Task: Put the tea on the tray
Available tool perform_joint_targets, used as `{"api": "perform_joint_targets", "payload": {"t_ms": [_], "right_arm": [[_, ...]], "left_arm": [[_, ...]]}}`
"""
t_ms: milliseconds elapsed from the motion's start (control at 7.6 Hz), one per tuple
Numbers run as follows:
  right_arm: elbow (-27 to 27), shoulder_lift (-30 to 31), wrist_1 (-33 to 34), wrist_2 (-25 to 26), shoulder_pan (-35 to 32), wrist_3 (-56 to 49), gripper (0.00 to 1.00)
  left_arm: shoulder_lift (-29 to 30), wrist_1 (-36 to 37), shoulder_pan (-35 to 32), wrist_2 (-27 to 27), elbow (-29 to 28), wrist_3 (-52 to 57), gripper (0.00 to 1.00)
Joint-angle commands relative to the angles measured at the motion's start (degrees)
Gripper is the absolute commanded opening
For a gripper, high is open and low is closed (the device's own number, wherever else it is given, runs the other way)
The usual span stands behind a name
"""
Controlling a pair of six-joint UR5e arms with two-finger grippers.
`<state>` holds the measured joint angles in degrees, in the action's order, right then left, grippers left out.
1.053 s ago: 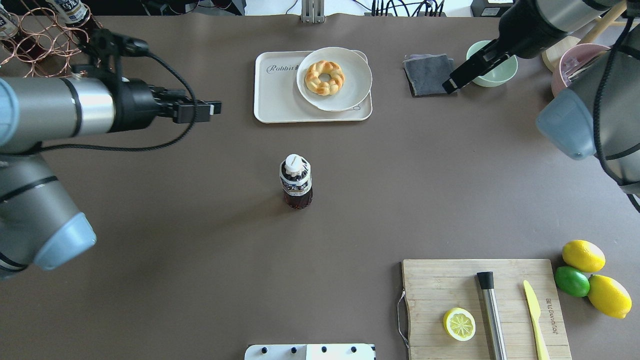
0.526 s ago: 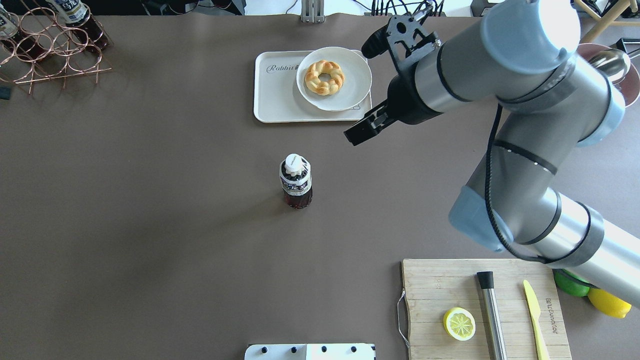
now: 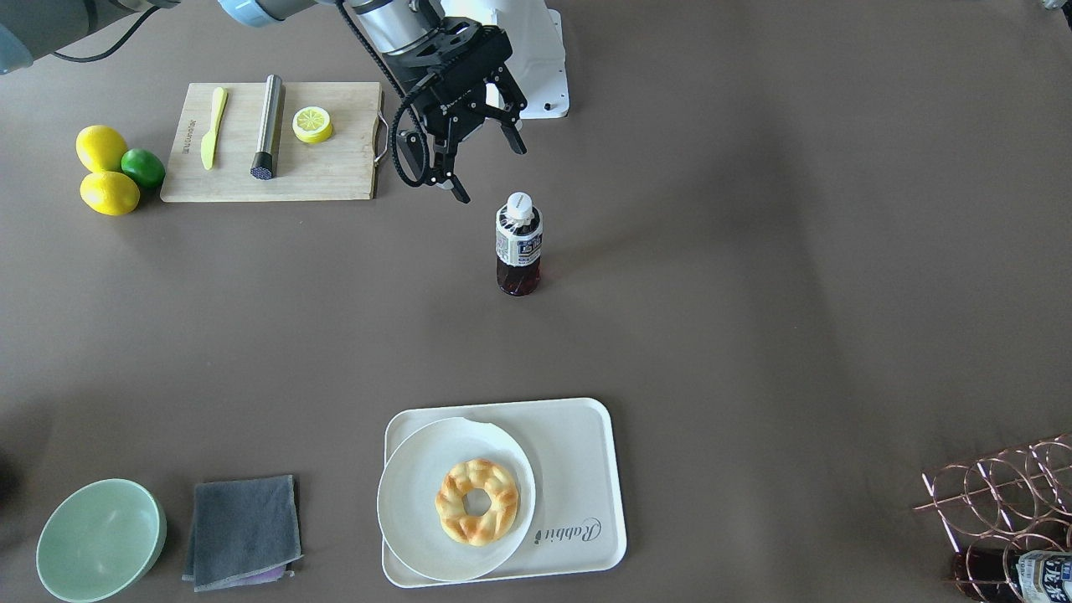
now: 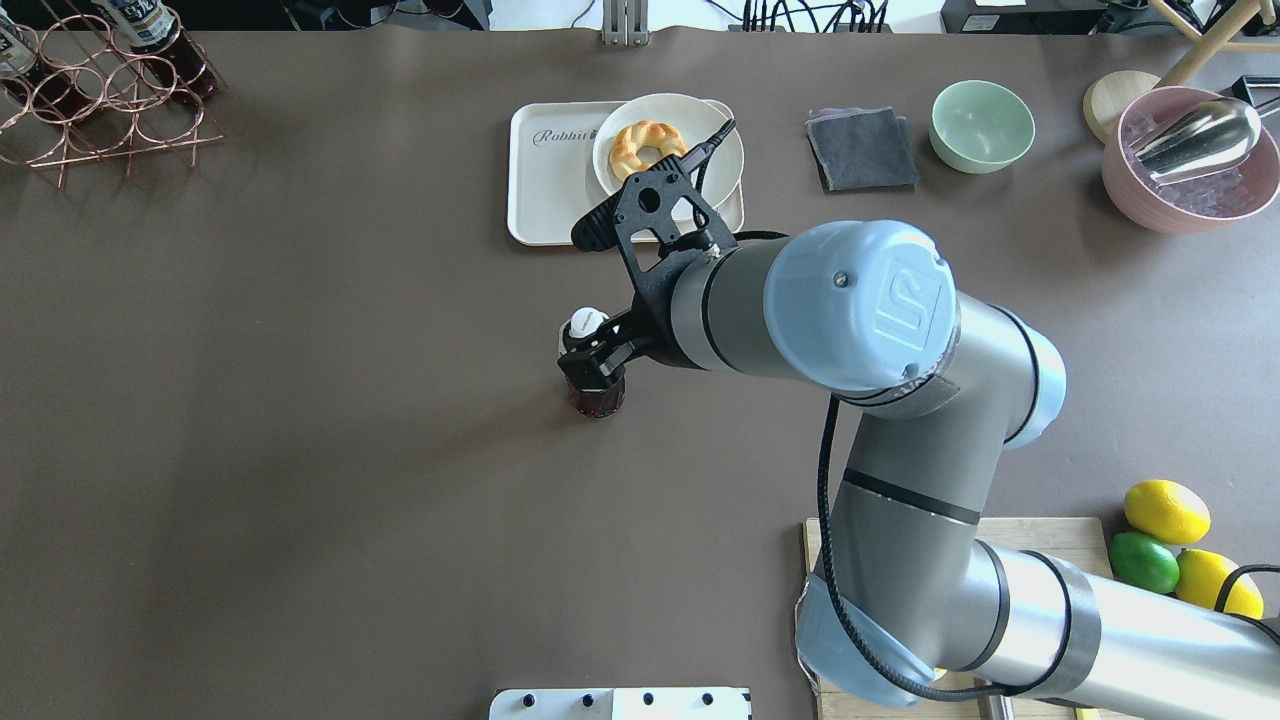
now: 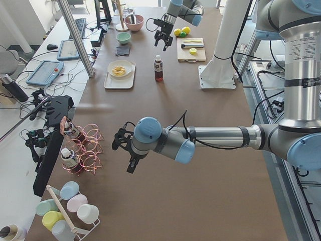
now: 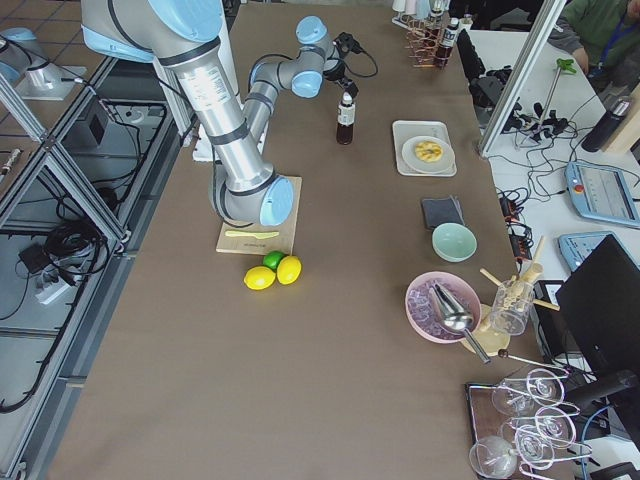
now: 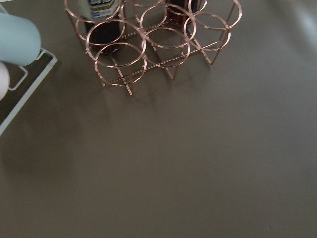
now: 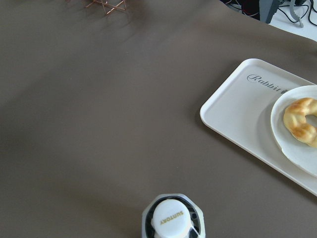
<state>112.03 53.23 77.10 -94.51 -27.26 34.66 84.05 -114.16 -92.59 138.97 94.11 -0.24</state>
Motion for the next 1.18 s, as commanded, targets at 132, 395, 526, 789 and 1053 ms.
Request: {"api": "perform_joint_targets", "payload": {"t_ms": [132, 395, 526, 789, 1053], "right_arm": [[-0.9, -0.3, -0.2, 11.5, 6.2, 3.4, 0.99], [-1.3, -0.5, -0.2, 13.0, 6.3, 3.4, 0.99], [-1.8, -0.7, -0.3, 14.6, 6.8, 3.5, 0.99], [-3.9, -1.1, -1.2, 17.1, 7.6, 5.6, 0.98], [-6.2, -1.0, -4.7, 19.0, 8.7, 7.6, 0.98]], "left_arm": [[-1.5, 2.4, -2.7, -1.6, -3.6, 6.8, 0.99], [-0.9, 9.3, -3.1, -1.2, -6.0, 5.9, 0.99], [-1.2, 11.9, -4.8, -1.2, -6.2, 6.0, 0.99], [-2.4, 11.5, -6.7, -0.9, -6.1, 6.6, 0.99], [-2.4, 11.4, -6.7, -0.8, -6.0, 6.6, 0.99]]}}
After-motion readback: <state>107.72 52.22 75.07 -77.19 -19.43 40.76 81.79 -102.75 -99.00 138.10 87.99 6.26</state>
